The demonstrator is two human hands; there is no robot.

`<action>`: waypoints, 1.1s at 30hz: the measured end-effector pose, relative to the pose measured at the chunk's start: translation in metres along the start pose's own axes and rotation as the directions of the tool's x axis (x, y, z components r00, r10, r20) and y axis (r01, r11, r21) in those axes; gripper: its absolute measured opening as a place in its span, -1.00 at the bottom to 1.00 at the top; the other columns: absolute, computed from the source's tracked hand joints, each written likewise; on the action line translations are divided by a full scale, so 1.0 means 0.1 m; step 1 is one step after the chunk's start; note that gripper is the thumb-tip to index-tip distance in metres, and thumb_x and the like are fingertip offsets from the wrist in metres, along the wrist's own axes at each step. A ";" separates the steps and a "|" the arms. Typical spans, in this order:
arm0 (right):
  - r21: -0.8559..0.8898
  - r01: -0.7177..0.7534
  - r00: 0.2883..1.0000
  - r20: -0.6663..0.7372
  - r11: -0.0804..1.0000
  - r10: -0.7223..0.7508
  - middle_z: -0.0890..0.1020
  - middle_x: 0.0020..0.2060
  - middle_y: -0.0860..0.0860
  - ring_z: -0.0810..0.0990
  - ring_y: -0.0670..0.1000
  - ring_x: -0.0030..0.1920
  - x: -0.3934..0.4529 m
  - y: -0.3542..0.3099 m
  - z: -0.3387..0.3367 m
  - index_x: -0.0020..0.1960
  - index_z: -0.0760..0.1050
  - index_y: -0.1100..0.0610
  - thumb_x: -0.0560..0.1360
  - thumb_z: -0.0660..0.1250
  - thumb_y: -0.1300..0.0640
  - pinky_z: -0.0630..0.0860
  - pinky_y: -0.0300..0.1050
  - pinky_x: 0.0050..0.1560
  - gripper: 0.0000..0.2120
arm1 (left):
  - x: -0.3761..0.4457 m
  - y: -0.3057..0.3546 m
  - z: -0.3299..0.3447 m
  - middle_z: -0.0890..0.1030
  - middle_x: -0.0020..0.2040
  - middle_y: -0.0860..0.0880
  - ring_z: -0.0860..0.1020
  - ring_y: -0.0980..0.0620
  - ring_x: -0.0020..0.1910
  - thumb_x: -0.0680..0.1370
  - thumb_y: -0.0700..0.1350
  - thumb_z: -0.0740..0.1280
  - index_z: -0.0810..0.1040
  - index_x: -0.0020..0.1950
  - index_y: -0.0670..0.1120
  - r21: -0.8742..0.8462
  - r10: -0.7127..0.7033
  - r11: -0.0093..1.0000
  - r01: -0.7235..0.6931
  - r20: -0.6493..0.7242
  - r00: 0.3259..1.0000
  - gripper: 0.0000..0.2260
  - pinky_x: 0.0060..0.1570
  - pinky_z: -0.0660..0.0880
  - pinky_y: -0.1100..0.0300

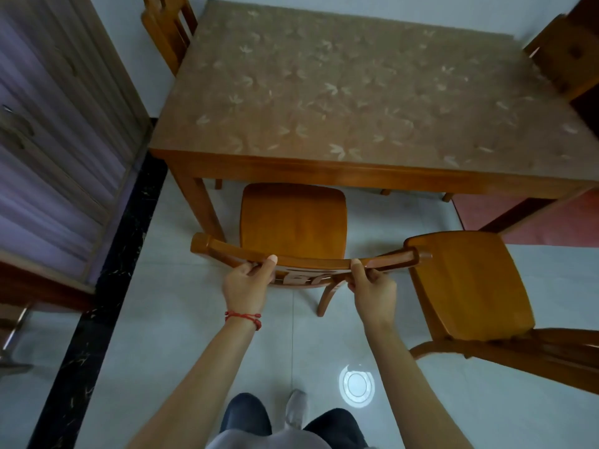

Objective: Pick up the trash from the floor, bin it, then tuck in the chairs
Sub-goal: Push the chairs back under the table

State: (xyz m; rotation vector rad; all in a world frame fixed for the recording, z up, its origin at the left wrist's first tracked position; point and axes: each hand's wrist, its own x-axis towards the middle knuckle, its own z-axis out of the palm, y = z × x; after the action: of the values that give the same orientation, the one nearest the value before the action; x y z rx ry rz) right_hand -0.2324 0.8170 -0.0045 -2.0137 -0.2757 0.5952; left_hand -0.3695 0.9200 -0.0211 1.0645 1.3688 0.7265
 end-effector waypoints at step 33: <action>-0.007 0.014 1.000 0.003 1.000 -0.014 0.65 -0.31 0.11 0.62 0.05 -0.30 1.80 -0.84 0.80 -0.20 0.56 0.30 0.52 0.25 -0.01 0.51 -0.21 -0.30 -0.63 | 1.69 0.88 0.84 0.62 -0.24 -0.10 0.63 -0.04 -0.16 0.45 -0.15 0.39 0.55 -0.33 -0.10 -0.132 -0.012 0.991 0.005 -0.052 0.999 -0.85 -0.01 0.56 0.03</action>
State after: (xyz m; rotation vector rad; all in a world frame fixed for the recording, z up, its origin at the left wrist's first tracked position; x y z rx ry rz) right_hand -0.1160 0.9962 -0.0172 -2.0161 -0.2931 0.5890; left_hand -0.2534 1.0929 -0.0196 0.9401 1.3506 0.8322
